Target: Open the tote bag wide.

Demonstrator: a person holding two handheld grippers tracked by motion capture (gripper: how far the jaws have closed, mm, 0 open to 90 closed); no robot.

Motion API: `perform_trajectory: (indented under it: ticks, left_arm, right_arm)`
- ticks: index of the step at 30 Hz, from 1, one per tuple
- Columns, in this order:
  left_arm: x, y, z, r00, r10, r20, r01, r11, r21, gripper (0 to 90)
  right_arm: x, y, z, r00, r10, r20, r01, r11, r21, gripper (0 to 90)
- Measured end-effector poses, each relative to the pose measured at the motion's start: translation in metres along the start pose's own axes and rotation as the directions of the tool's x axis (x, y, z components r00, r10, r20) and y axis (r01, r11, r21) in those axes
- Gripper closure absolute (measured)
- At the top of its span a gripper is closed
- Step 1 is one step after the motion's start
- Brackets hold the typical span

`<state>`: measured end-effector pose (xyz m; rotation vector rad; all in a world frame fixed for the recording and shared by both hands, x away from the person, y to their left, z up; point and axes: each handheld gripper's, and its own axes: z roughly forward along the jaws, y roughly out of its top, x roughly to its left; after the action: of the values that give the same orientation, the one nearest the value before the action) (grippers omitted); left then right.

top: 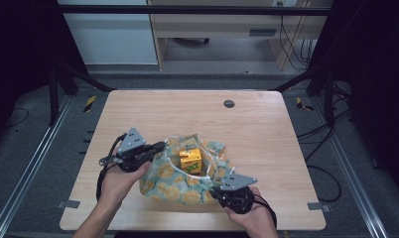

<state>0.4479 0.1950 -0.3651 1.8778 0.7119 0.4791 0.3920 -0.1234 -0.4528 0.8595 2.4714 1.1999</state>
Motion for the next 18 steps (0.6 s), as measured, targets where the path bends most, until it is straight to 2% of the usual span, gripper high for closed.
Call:
perform_trajectory:
  ticks: [3, 4, 5, 6, 7, 8, 9, 11, 13, 14, 16, 18]
  left_arm:
    - [-0.007, -0.003, -0.014, 0.9987, -0.004, 0.050, 0.006, 0.9994, -0.034, 89.2]
    - [-0.011, -0.010, -0.021, 0.9963, -0.013, 0.085, 0.017, 0.9990, -0.041, 89.3]
    - [-0.011, -0.010, -0.021, 0.9963, -0.013, 0.085, 0.017, 0.9990, -0.041, 89.3]
    - [-0.013, -0.014, -0.024, 0.9946, -0.015, 0.103, 0.019, 0.9991, -0.037, 89.3]
    - [-0.014, -0.019, -0.026, 0.9939, -0.016, 0.110, 0.020, 0.9993, -0.031, 89.4]
    - [-0.017, -0.030, -0.029, 0.9925, -0.004, 0.122, 0.004, 1.0000, -0.004, 89.4]
    - [-0.017, -0.030, -0.029, 0.9925, -0.004, 0.122, 0.004, 1.0000, -0.004, 89.4]
    - [-0.019, -0.042, -0.032, 0.9921, 0.013, 0.125, -0.017, 0.9995, 0.026, 89.5]
    - [-0.023, -0.059, -0.032, 0.9889, 0.018, 0.147, -0.027, 0.9979, 0.059, 89.5]
    - [-0.023, -0.059, -0.032, 0.9889, 0.018, 0.147, -0.027, 0.9979, 0.059, 89.5]
    - [-0.028, -0.074, -0.033, 0.9836, 0.027, 0.178, -0.041, 0.9961, 0.078, 89.5]
    - [-0.029, -0.077, -0.032, 0.9816, 0.035, 0.188, -0.052, 0.9948, 0.087, 89.5]
  right_arm:
    - [0.000, -0.001, 0.003, 1.0000, -0.002, 0.005, 0.002, 1.000, 0.009, 84.6]
    - [0.000, -0.001, 0.003, 1.0000, -0.002, 0.005, 0.002, 1.000, 0.010, 84.4]
    - [0.000, -0.001, 0.003, 1.0000, -0.002, 0.005, 0.002, 1.000, 0.010, 84.4]
    - [0.001, -0.001, 0.002, 1.0000, -0.001, 0.007, 0.001, 1.000, 0.011, 84.0]
    - [0.001, -0.001, 0.002, 1.0000, -0.001, 0.009, 0.001, 1.000, 0.009, 83.1]
    - [0.001, -0.001, 0.000, 0.9999, 0.000, 0.010, 0.000, 1.000, 0.009, 79.8]
    - [0.001, 0.000, -0.001, 0.9999, 0.003, 0.011, -0.003, 1.000, 0.005, 78.5]
    - [0.001, 0.001, -0.002, 0.9999, 0.002, 0.016, -0.002, 1.000, -0.001, 77.0]
    - [0.002, 0.007, -0.010, 0.9997, 0.001, 0.025, 0.000, 1.000, -0.021, 73.2]
    - [0.002, 0.007, -0.010, 0.9997, 0.001, 0.025, 0.000, 1.000, -0.021, 73.2]
    - [0.001, 0.016, -0.021, 0.9994, -0.006, 0.035, 0.008, 0.999, -0.048, 70.7]
    - [0.000, 0.020, -0.024, 0.9991, -0.010, 0.041, 0.012, 0.998, -0.054, 70.5]
